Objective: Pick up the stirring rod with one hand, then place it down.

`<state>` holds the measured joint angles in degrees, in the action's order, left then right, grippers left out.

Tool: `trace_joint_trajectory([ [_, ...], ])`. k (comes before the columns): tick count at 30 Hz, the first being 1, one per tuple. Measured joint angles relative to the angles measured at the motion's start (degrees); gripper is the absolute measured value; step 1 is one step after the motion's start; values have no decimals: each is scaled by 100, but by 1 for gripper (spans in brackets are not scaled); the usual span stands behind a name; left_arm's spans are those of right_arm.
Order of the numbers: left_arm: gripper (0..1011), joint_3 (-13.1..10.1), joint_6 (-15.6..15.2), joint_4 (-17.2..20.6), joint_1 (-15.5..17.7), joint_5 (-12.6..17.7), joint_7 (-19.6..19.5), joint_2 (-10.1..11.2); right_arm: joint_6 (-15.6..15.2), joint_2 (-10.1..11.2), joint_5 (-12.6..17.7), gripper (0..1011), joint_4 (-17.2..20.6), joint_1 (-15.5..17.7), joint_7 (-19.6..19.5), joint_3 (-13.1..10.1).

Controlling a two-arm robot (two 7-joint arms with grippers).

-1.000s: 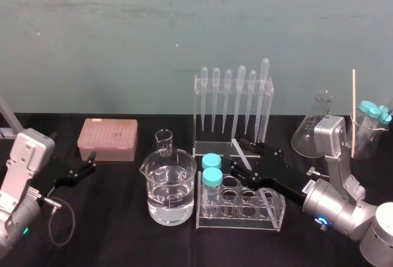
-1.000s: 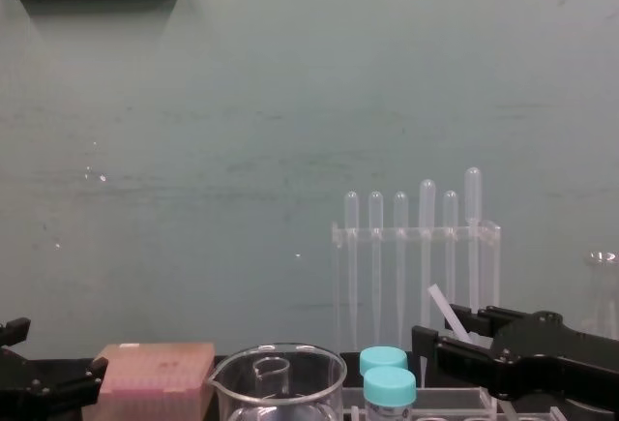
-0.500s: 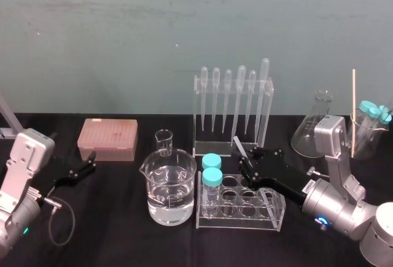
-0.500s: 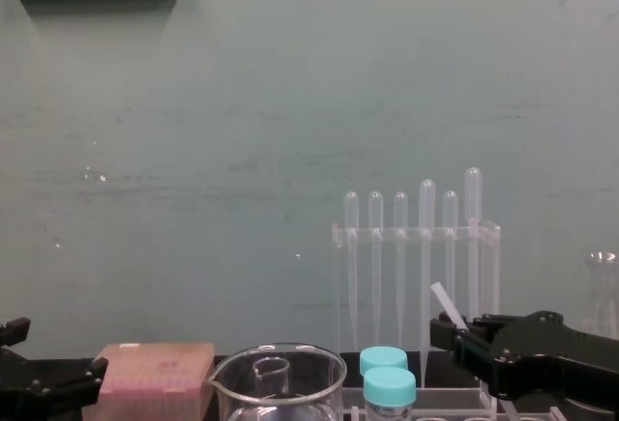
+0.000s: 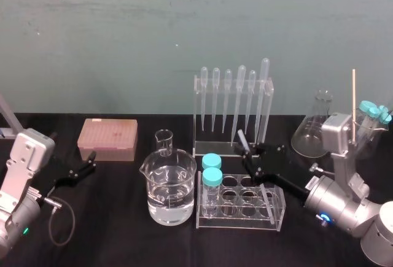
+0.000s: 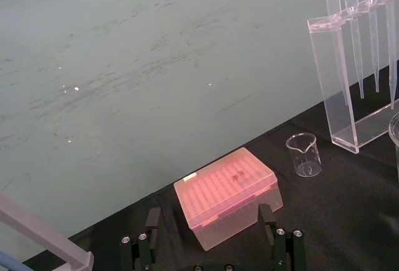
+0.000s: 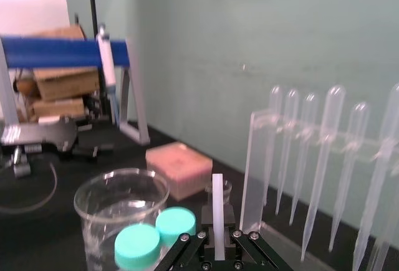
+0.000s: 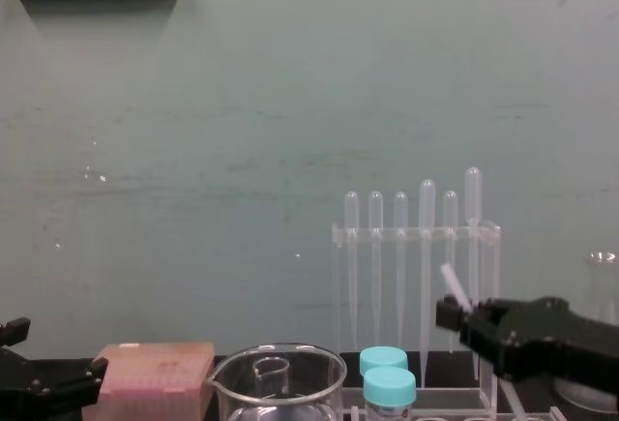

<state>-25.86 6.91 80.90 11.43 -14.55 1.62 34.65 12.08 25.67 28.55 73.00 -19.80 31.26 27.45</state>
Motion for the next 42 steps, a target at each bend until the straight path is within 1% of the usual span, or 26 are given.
trace_joint_trajectory([
  [1, 1000, 0, 0, 0, 0, 0, 0, 0, 118, -34, 48, 69, -35, 3, 60, -66],
  [3, 1000, 0, 0, 0, 0, 0, 0, 0, 262, -70, 87, 69, -61, 6, 110, -140],
  [4, 1000, 0, 0, 0, 0, 0, 0, 0, 403, -107, 120, 69, -80, 6, 146, -211],
  [6, 1000, 0, 0, 0, 0, 0, 0, 0, 555, -159, 185, 69, -101, 2, 209, -288],
  [7, 1000, 0, 0, 0, 0, 0, 0, 0, 713, -226, 292, 69, -126, -19, 304, -380],
  [9, 1000, 0, 0, 0, 0, 0, 0, 0, 885, -293, 413, 69, -150, -49, 432, -463],
  [10, 1000, 0, 0, 0, 0, 0, 0, 0, 1054, -363, 523, 69, -172, -86, 573, -534],
  [11, 1000, 0, 0, 0, 0, 0, 0, 0, 1136, -396, 574, 69, -184, -111, 648, -568],
  [12, 1000, 0, 0, 0, 0, 0, 0, 0, 1300, -453, 677, 69, -208, -162, 797, -635],
  [13, 1000, 0, 0, 0, 0, 0, 0, 0, 1366, -480, 722, 69, -220, -187, 867, -663],
  [14, 1000, 0, 0, 0, 0, 0, 0, 0, 1366, -480, 722, 69, -220, -187, 867, -663],
  [16, 1000, 0, 0, 0, 0, 0, 0, 0, 1597, -570, 879, 69, -266, -274, 1123, -762],
  [19, 1000, 0, 0, 0, 0, 0, 0, 0, 1802, -615, 955, 69, -309, -315, 1309, -836],
  [20, 1000, 0, 0, 0, 0, 0, 0, 0, 1942, -632, 960, 69, -344, -330, 1400, -879],
  [22, 1000, 0, 0, 0, 0, 0, 0, 0, 2074, -637, 957, 69, -384, -334, 1484, -909],
  [23, 1000, 0, 0, 0, 0, 0, 0, 0, 2204, -635, 928, 69, -425, -331, 1550, -939],
  [25, 1000, 0, 0, 0, 0, 0, 0, 0, 2277, -622, 892, 69, -473, -311, 1593, -971],
  [29, 1000, 0, 0, 0, 0, 0, 0, 0, 2279, -574, 781, 69, -521, -224, 1551, -1042],
  [42, 1000, 0, 0, 0, 0, 0, 0, 0, 2278, -585, 795, 69, -514, -244, 1558, -1023],
])
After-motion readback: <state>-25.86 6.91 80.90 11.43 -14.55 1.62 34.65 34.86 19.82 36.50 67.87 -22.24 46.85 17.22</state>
